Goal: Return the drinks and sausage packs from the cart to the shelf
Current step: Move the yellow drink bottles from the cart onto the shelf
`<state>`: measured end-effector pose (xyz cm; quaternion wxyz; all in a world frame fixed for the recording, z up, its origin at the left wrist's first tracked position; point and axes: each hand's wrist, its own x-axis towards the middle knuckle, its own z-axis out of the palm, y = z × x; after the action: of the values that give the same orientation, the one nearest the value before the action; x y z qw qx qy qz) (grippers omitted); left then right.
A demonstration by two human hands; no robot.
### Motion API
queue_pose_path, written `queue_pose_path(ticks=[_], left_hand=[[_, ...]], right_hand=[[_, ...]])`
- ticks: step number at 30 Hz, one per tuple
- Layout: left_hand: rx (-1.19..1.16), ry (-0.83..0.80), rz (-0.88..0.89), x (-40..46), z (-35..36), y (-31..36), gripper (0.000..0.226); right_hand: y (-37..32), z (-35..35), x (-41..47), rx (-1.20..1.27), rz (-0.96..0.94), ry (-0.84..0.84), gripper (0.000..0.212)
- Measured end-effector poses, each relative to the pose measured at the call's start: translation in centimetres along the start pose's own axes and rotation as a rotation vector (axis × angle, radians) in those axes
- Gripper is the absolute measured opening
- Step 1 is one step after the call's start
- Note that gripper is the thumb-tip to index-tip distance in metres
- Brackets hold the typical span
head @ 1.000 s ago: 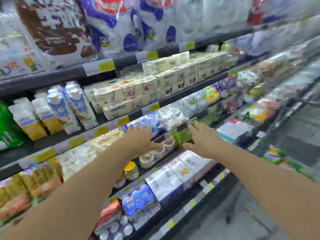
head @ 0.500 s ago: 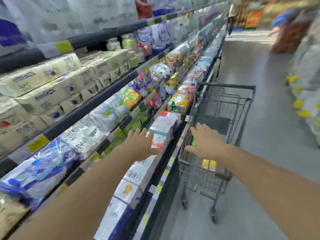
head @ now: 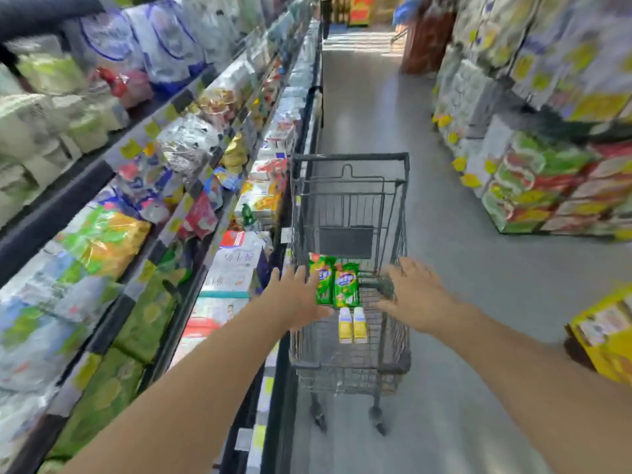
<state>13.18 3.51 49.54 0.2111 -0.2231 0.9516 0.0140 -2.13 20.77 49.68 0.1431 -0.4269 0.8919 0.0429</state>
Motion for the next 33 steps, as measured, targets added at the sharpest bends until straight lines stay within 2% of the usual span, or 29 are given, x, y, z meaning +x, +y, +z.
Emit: queue_pose_path(ticks=[7,11,16,20,26,33], left_hand=[[-0.046,-0.059,0.078,10.9,1.9,3.6,0.09],[-0.118,-0.103,0.037,16.7,4.1,4.7,0.083],[-0.256,-0.236,-0.059,22.2,7.7,5.5,0.066],[-0.319,-0.323,-0.097,26.4,12.4,4.9,0.055],[-0.366,-0.437,-0.156,33.7,21.9,3.9,0.066],[-0.533,-0.494,-0.209,40.7,31.5,4.1,0.056]], right_hand=[[5.0,2.1,6.1,0.078,0.036,-0.084,0.072],[7.2,5.1,11.8,0.148,0.03,-0.138,0.053],[8.0,10.2,18.8,0.372,0.085,-0.25,0.018],[7.6,14.6,23.4,0.493,0.135,-0.354,0.02],[7.1,23.4,30.1,0.513,0.239,-0.439,0.031],[4.8,34.1,35.1,0.576,0.486,-0.478,0.015]])
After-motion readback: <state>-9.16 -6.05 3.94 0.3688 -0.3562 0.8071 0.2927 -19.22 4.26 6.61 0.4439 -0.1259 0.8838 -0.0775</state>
